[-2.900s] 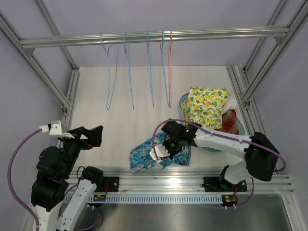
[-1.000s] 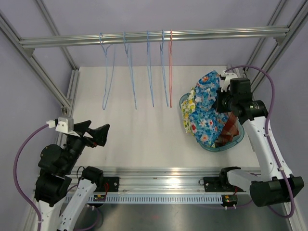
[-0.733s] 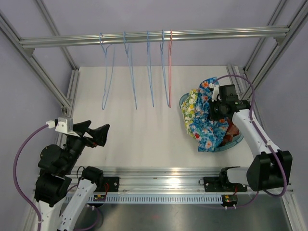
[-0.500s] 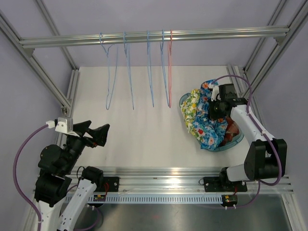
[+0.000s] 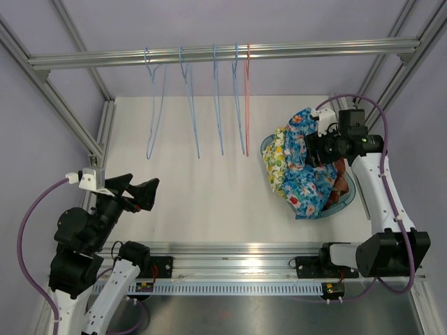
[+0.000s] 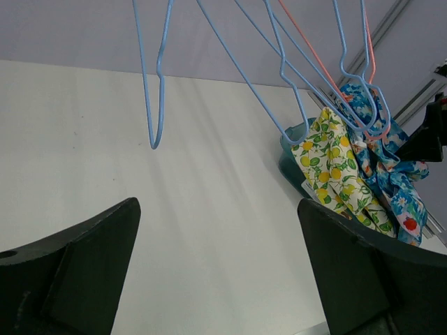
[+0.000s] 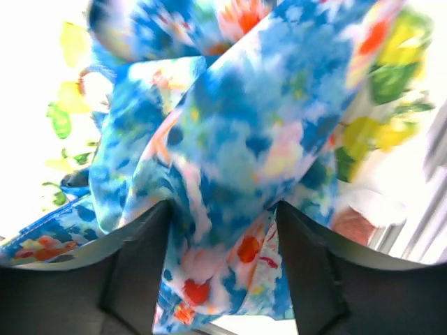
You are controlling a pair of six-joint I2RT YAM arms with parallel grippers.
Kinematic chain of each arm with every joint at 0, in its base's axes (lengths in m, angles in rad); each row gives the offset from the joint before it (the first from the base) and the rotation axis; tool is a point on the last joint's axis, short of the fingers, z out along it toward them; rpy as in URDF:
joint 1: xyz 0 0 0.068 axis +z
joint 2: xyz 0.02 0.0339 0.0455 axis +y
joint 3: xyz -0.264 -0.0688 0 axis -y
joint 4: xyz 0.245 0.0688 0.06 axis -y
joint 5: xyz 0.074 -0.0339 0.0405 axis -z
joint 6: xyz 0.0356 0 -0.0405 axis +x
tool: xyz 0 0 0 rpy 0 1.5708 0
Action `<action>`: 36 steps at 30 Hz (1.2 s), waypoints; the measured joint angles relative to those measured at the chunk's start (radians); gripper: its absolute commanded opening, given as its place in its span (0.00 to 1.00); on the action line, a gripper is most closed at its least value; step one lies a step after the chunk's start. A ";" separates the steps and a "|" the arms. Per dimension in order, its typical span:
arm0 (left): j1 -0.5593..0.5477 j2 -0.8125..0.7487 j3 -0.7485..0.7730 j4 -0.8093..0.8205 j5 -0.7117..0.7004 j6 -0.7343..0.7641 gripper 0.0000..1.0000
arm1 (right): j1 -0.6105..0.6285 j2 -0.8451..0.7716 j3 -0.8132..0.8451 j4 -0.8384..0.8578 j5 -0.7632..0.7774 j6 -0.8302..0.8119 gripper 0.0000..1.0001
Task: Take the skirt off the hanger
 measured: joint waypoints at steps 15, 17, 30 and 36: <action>0.000 0.051 0.074 -0.061 -0.050 -0.046 0.99 | -0.002 -0.099 0.234 -0.140 -0.079 -0.046 1.00; 0.000 0.051 0.084 -0.087 -0.076 -0.056 0.99 | -0.002 -0.099 0.268 -0.141 -0.084 -0.027 1.00; 0.000 0.050 0.161 -0.263 -0.286 -0.066 0.99 | -0.002 -0.133 0.285 -0.037 0.034 0.224 0.99; 0.000 0.050 0.175 -0.317 -0.370 -0.048 0.99 | -0.002 -0.143 0.253 0.029 0.238 0.362 1.00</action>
